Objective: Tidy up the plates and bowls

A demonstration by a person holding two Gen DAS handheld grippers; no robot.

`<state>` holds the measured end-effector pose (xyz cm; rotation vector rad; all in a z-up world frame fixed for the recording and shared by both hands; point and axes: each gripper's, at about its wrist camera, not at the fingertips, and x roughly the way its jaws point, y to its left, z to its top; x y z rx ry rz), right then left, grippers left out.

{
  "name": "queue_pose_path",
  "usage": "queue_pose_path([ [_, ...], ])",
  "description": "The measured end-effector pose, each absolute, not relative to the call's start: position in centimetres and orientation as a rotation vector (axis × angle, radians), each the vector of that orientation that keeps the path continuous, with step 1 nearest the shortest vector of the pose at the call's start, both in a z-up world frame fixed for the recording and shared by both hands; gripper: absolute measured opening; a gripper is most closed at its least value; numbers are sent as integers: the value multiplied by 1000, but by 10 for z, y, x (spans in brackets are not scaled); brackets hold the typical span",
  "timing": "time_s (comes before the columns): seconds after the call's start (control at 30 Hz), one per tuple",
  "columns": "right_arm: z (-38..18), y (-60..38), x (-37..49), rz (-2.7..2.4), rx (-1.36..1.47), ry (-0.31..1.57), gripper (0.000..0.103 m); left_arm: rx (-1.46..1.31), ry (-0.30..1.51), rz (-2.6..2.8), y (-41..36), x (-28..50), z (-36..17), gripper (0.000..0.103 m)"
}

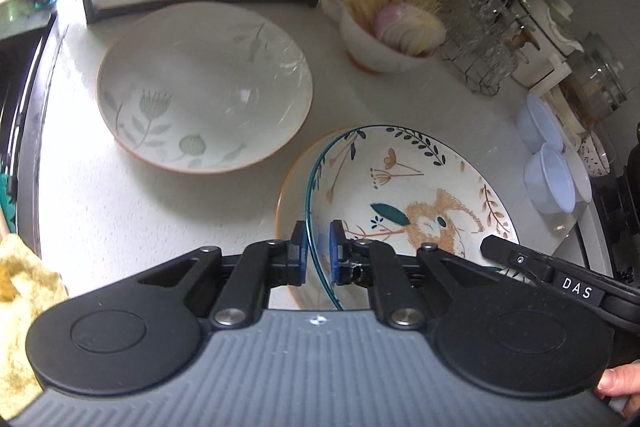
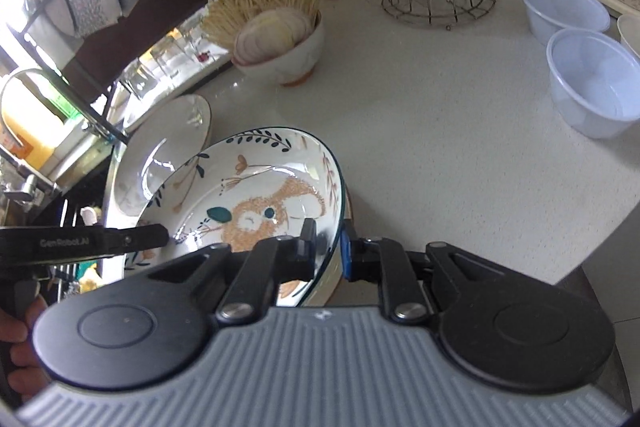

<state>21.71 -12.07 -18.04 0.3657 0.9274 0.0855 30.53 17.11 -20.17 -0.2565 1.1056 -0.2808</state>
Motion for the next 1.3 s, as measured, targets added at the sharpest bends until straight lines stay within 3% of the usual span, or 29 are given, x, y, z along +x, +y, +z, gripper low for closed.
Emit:
queue_pose_path([
  [0.47, -183, -103, 227, 40, 271, 936, 16, -252, 1157, -279, 170, 310, -212, 14],
  [0.93, -186, -112, 242, -15, 360, 998, 16, -255, 1237, -292, 166, 324, -216, 15],
  [1.17, -176, -115, 251, -21, 362, 990, 17, -265, 1243, -283, 165, 328, -210, 30],
  [1.3, -176, -116, 251, -2, 364, 986, 17, -260, 1236, -306, 165, 327, -202, 53],
])
